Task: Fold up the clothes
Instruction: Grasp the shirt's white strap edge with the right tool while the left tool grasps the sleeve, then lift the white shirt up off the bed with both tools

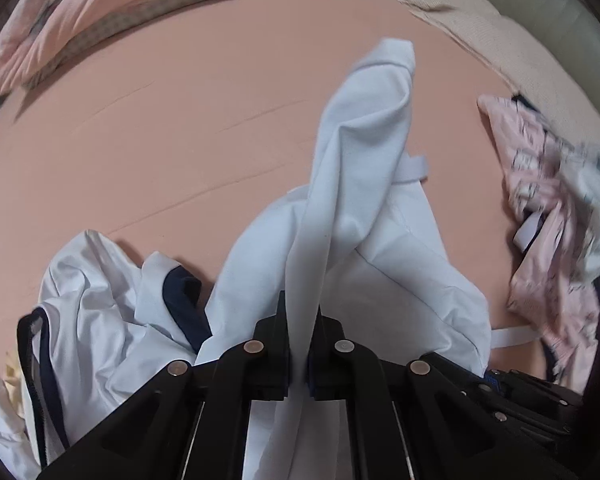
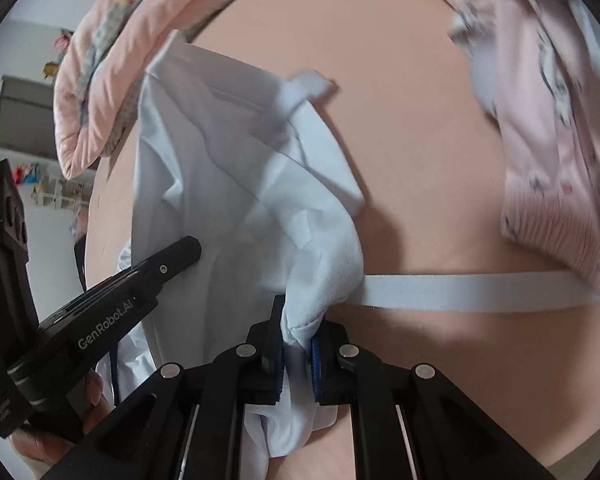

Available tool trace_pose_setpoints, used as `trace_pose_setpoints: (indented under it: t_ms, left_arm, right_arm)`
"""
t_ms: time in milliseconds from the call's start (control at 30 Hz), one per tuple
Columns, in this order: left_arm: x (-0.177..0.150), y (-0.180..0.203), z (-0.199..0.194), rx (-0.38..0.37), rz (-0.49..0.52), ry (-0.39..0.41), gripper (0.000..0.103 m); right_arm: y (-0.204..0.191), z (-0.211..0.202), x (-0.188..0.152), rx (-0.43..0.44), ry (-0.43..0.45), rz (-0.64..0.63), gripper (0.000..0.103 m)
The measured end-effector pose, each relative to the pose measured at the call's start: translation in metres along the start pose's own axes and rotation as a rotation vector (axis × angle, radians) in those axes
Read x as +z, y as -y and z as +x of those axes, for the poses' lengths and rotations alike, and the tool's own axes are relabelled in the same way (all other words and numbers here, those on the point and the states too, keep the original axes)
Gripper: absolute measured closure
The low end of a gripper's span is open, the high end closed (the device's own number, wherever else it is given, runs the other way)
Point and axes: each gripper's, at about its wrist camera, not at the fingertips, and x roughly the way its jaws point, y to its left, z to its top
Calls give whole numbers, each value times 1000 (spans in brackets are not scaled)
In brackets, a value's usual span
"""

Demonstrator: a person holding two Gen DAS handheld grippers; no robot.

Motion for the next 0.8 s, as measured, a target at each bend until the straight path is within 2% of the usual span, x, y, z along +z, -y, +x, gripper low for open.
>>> trace_pose_setpoints:
  t_ms: [100, 267, 333, 367, 400, 433, 500, 633, 800]
  left_arm:
    - [4, -10, -7, -21, -42, 7, 99]
    - [11, -19, -16, -12, -67, 23, 99]
    - [-4, 26, -34, -24, -93, 19, 99]
    - [-23, 30, -35, -33, -106, 17, 99]
    - [-59, 36, -34, -38, -116, 19, 99]
    - [-65, 35, -34, -44, -121, 21, 99]
    - [-36, 25, -33, -52, -125, 26, 99]
    - [-2, 15, -26, -63, -125, 30, 99]
    - [8, 9, -36, -56, -118, 37, 99]
  right_arm:
    - [1, -4, 6, -6, 14, 12, 95]
    - [0, -8, 17, -29, 30, 14, 95]
    - [-2, -9, 21, -29, 35, 10, 95]
    - [-3, -10, 23, -28, 38, 9, 95]
    - [-4, -10, 26, -25, 41, 10, 95]
    - [-5, -11, 30, -26, 44, 7, 95]
    - [-8, -14, 37, -28, 57, 1, 95]
    - [-1, -24, 65, -19, 71, 3, 95]
    - [-10, -43, 91, -24, 100, -3, 95]
